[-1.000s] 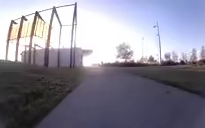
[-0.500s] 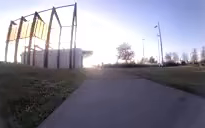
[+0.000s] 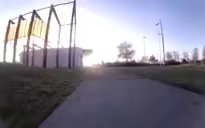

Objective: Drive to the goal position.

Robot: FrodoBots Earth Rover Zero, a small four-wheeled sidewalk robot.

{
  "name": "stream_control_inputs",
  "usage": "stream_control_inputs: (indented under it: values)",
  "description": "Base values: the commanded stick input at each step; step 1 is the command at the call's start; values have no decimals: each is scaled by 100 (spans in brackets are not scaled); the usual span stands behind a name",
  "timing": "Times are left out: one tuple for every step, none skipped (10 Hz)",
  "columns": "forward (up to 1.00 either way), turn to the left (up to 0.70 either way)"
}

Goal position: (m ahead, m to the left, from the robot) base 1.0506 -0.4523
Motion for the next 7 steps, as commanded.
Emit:
stream_control_inputs:
  values:
    - [70, 0]
    - [70, 0]
    - [70, 0]
    - [70, 0]
    - [70, 0]
    - [70, 0]
    - [70, 0]
